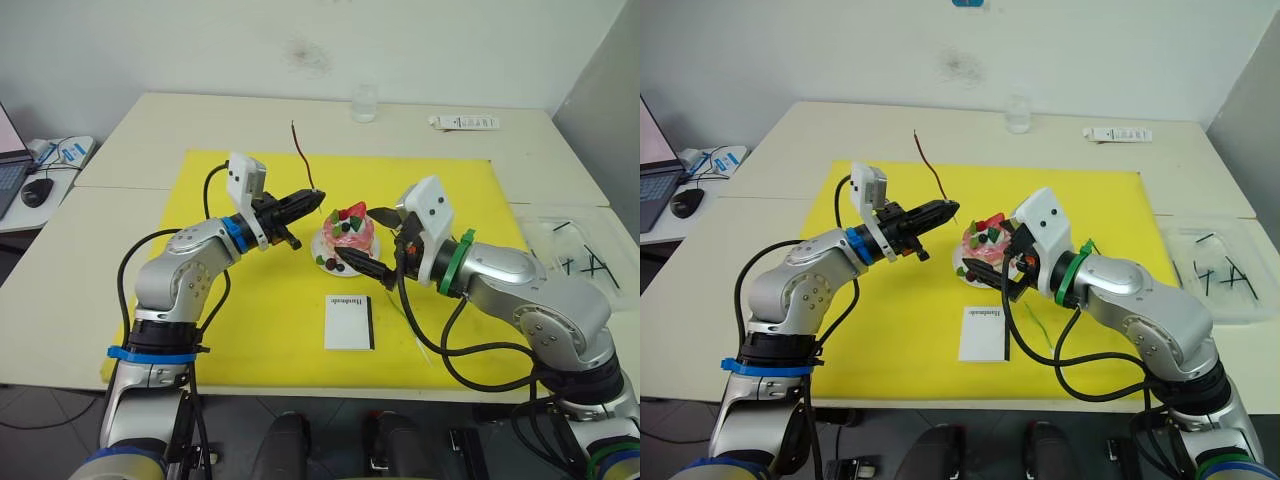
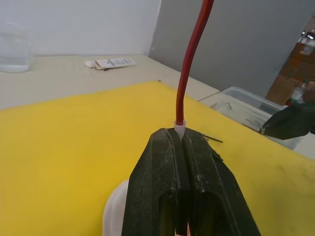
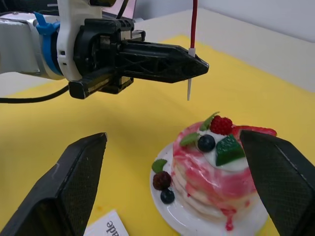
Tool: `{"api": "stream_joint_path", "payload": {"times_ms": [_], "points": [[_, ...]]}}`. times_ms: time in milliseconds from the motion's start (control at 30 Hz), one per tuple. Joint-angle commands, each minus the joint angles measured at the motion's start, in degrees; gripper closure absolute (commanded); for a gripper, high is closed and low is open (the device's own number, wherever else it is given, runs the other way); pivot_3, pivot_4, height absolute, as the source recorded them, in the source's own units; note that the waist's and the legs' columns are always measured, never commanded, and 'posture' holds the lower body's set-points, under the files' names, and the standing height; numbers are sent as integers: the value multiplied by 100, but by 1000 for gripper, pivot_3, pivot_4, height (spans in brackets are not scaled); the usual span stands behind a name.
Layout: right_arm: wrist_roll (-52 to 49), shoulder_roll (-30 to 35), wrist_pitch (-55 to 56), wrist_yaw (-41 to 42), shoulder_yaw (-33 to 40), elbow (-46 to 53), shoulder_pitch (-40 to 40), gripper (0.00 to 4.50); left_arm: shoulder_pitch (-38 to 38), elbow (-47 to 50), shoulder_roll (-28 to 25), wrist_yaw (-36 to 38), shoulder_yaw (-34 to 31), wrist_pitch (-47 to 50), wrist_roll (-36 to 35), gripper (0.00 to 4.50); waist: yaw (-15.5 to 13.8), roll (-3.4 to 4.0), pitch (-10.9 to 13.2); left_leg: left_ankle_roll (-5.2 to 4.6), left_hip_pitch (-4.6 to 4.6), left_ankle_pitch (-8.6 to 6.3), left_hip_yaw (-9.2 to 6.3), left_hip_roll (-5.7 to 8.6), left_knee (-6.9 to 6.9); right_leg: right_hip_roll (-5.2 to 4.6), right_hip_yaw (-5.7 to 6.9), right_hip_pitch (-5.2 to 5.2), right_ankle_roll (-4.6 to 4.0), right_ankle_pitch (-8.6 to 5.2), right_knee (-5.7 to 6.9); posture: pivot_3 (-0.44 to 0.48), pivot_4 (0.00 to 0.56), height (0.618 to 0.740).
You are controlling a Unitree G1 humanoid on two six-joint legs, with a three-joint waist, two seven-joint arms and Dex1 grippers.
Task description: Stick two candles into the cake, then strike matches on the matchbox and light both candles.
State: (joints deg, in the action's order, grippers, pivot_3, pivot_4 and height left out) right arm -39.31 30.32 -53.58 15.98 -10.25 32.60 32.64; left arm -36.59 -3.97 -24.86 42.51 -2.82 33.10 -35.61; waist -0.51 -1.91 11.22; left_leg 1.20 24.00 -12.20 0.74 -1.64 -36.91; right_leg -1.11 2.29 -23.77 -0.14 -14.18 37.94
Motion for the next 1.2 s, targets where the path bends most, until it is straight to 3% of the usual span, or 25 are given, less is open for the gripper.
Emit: {"api": "stream_joint_path", "payload": {"times_ms": [33,1200], "points": [[143,-44,-15,2,82,270,19,24,-139,-126,48,156,-42,-107,77,4500,19,0,0,0,0,0,-1,0,0,0,0,0,0,0,1,0,150,740],[510,-409,-319,-87,342,452,-82,24,-198,-740,425,470,-80,-274,518,4500,58,0,0,0,-1,0,-3,2,-3,1,1,1,0,0,6,0,150,740]]}}
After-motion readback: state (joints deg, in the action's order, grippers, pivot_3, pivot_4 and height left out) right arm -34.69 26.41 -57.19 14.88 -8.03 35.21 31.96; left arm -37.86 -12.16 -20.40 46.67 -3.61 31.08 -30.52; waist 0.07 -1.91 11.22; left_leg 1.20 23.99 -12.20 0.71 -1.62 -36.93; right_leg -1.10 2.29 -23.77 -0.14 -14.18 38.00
